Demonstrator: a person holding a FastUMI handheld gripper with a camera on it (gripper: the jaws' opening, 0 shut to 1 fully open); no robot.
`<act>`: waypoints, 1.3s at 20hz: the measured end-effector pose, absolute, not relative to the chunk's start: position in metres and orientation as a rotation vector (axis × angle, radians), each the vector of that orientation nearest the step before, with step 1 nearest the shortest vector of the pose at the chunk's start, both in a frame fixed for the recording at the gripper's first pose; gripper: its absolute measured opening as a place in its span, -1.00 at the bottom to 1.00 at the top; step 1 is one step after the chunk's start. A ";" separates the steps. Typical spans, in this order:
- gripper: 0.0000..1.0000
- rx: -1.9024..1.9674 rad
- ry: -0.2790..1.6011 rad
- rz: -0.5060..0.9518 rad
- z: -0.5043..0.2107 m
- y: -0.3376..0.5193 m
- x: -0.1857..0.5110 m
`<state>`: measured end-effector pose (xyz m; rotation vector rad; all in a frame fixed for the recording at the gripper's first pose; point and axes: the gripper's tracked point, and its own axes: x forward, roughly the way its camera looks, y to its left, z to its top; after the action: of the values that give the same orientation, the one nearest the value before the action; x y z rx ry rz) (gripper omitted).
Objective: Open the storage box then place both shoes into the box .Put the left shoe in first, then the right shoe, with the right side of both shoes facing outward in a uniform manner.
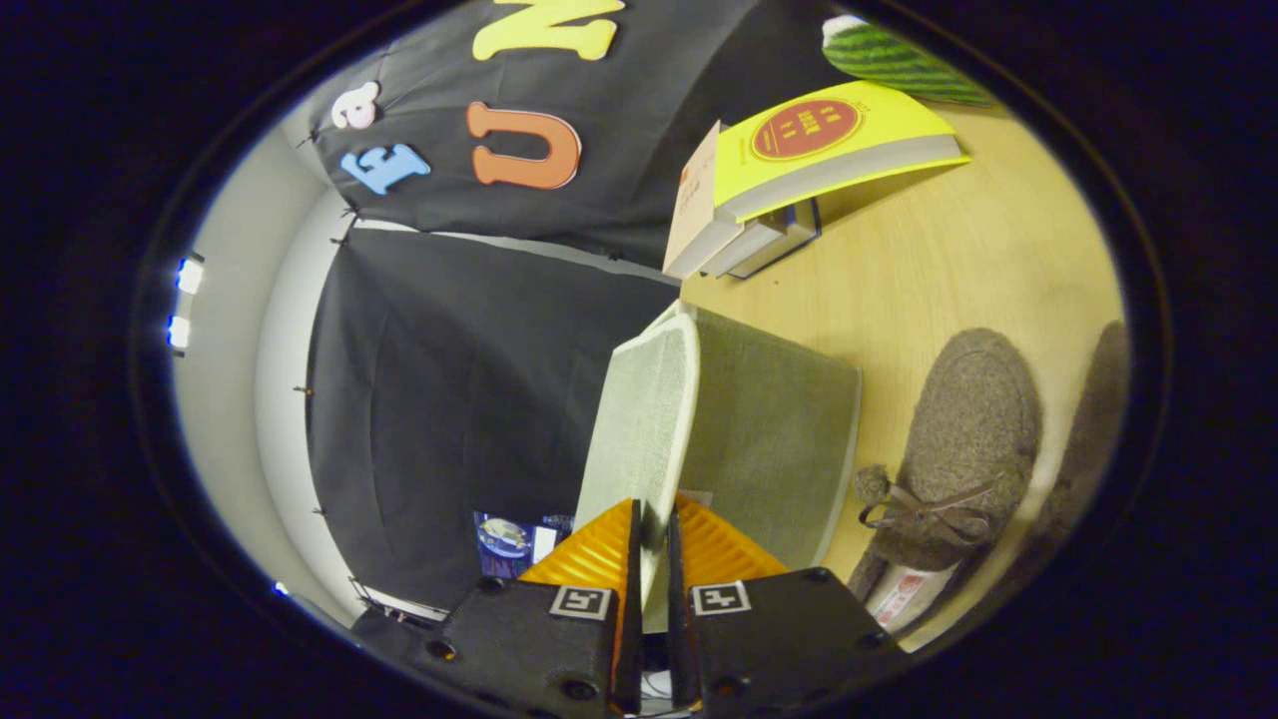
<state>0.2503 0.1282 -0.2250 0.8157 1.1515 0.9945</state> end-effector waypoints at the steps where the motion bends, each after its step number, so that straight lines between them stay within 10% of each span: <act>1: -0.73 0.811 1.151 0.981 -0.221 0.128 0.248; 26: -0.88 0.546 1.037 0.717 -0.100 0.219 0.225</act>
<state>0.2253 0.2191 -0.1000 0.5455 1.0367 0.7170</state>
